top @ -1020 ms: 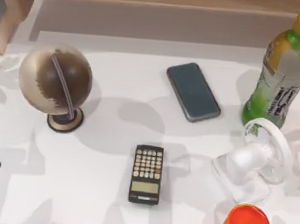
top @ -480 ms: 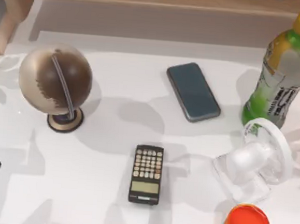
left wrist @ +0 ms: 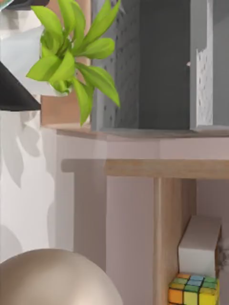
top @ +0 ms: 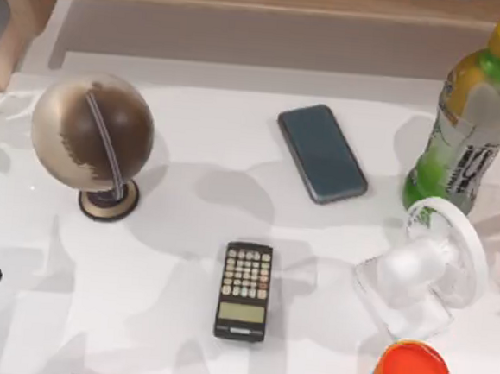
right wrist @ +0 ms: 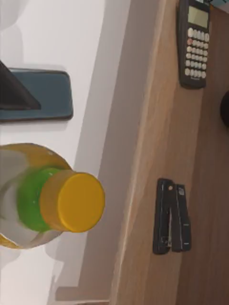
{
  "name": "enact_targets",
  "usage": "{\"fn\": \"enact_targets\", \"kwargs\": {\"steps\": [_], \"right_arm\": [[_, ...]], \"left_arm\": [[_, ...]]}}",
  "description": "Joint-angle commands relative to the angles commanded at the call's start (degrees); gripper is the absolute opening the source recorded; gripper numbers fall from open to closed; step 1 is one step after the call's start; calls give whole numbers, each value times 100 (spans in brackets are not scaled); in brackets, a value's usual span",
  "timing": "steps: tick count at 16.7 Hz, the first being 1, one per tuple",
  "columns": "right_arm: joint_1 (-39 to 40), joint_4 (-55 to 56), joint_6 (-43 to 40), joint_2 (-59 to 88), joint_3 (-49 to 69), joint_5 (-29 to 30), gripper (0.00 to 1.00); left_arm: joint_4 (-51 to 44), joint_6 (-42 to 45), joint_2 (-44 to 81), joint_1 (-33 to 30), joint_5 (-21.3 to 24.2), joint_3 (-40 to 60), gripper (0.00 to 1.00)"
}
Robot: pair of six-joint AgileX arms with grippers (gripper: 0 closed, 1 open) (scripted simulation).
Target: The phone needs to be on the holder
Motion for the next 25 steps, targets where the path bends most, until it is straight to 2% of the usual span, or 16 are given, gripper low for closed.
{"fn": "enact_targets", "kwargs": {"steps": [8,13,18,25], "right_arm": [[836,-2455,164,4838,4847,34,100],[1189,-3837,343,7445,7102,191,100],[1366,-4769,529,9089,8351,357,100],[1395,-4943,574,9377,8556,395,100]], "left_arm": [[0,0,0,0,0,0,100],[0,0,0,0,0,0,100],[0,0,0,0,0,0,100],[0,0,0,0,0,0,100]]}}
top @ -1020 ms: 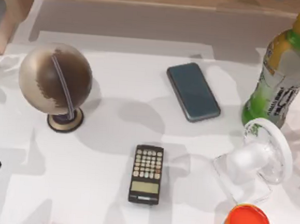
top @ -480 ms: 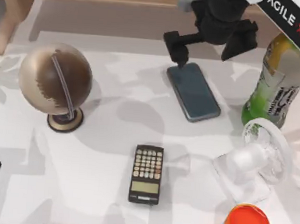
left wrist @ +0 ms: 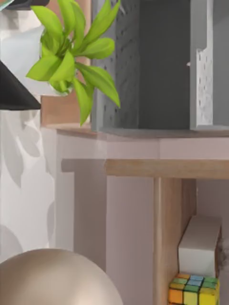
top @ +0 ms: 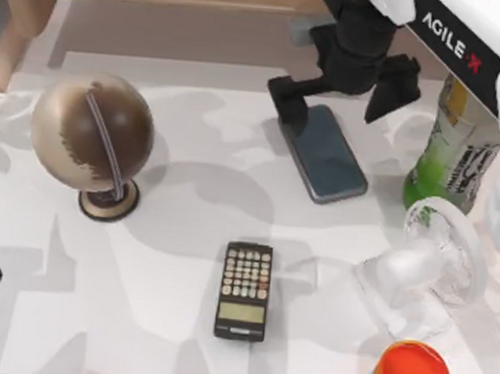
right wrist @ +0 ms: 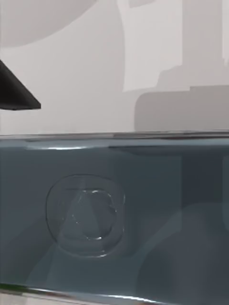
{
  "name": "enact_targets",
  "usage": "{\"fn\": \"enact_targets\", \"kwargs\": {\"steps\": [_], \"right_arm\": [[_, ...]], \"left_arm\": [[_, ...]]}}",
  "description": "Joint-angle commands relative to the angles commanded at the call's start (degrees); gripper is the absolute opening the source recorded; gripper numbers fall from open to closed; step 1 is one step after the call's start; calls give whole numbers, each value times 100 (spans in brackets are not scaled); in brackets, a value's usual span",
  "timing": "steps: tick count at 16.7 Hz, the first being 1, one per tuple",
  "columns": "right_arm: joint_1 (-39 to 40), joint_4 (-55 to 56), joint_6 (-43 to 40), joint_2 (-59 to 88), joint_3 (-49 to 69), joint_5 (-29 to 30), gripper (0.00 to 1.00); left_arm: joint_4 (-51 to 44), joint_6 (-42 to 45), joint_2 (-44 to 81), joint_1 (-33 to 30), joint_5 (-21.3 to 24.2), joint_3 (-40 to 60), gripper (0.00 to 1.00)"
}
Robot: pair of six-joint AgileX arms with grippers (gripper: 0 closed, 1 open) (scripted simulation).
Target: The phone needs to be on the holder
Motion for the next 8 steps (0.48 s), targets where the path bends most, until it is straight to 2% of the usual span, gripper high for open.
{"fn": "enact_targets", "kwargs": {"steps": [4,8], "right_arm": [[-15,207,-13,42,-173,-4,100],[-10,901,-11,160,-740,2,100]], "left_arm": [[0,0,0,0,0,0,100],[0,0,0,0,0,0,100]]}}
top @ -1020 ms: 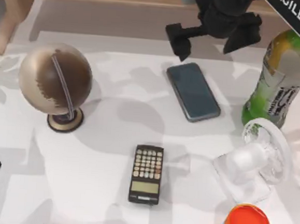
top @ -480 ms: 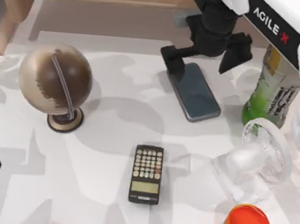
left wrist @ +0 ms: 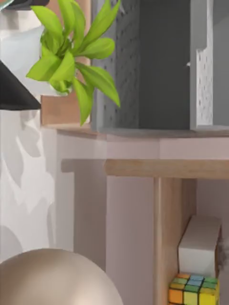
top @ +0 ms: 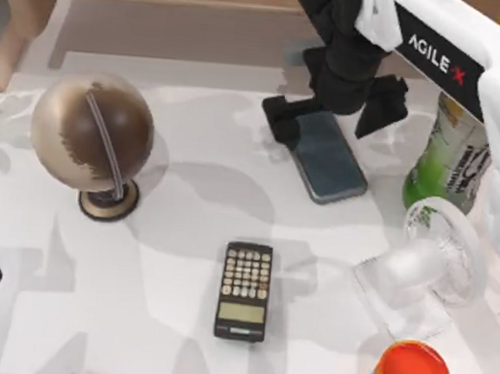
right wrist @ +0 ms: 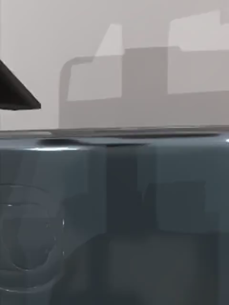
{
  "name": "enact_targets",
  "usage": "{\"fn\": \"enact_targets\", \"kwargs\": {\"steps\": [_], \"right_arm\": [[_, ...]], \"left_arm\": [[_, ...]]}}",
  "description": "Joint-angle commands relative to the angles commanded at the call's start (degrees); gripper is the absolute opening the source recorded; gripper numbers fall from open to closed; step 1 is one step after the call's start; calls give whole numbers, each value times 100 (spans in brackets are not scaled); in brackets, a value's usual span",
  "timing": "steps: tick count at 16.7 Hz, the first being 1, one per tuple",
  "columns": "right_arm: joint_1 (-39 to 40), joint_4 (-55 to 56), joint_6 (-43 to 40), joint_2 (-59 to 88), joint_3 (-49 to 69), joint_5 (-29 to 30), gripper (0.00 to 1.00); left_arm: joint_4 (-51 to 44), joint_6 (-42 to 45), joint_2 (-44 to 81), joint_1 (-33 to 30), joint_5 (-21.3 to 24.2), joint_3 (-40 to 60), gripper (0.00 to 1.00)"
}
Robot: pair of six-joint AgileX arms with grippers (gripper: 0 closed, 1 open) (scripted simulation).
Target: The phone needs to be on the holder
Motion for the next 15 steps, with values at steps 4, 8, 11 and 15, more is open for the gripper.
{"fn": "enact_targets", "kwargs": {"steps": [4,8,11,15], "right_arm": [[5,594,7,113,-481,2,100],[5,639,7,122,-518,2,100],[5,639,7,122,-518,2,77],[5,639,7,122,-518,2,47]], "left_arm": [[0,0,0,0,0,0,100],[0,0,0,0,0,0,100],[0,0,0,0,0,0,100],[0,0,0,0,0,0,100]]}}
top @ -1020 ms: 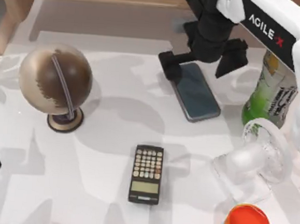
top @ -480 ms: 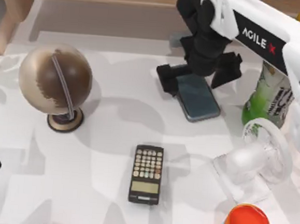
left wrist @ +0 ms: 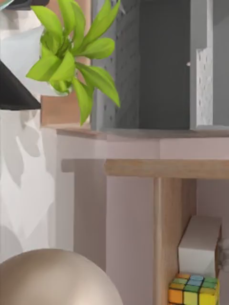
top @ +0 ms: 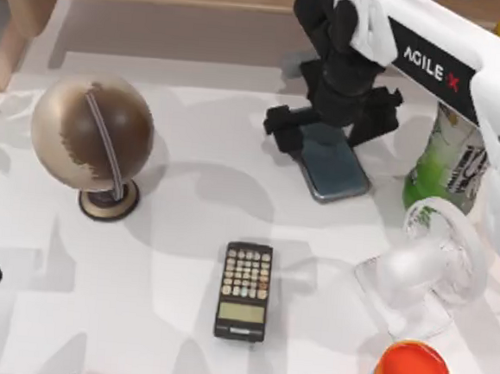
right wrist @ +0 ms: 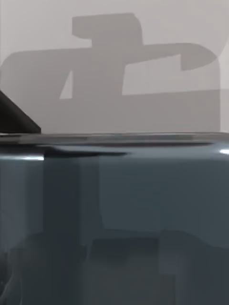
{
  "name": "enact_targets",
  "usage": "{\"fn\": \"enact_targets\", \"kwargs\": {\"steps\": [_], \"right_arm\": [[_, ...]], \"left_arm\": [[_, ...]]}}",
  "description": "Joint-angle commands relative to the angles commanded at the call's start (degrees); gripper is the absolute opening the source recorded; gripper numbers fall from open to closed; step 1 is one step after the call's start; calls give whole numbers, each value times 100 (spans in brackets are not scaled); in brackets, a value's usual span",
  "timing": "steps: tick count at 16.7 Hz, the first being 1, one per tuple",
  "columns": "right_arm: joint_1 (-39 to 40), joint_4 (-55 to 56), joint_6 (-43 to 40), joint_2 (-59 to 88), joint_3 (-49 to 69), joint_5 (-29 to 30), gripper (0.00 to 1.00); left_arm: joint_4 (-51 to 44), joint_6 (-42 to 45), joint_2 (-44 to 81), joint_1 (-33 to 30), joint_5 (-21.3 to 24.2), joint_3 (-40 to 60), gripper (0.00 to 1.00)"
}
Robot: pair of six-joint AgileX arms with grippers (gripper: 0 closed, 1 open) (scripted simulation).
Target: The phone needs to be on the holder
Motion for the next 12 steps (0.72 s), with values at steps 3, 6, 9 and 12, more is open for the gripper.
{"fn": "enact_targets", "kwargs": {"steps": [3,6,9,12], "right_arm": [[0,0,0,0,0,0,25],[0,0,0,0,0,0,2],[0,0,0,0,0,0,0],[0,0,0,0,0,0,0]], "left_arm": [[0,0,0,0,0,0,100],[0,0,0,0,0,0,100],[0,0,0,0,0,0,100],[0,0,0,0,0,0,100]]}}
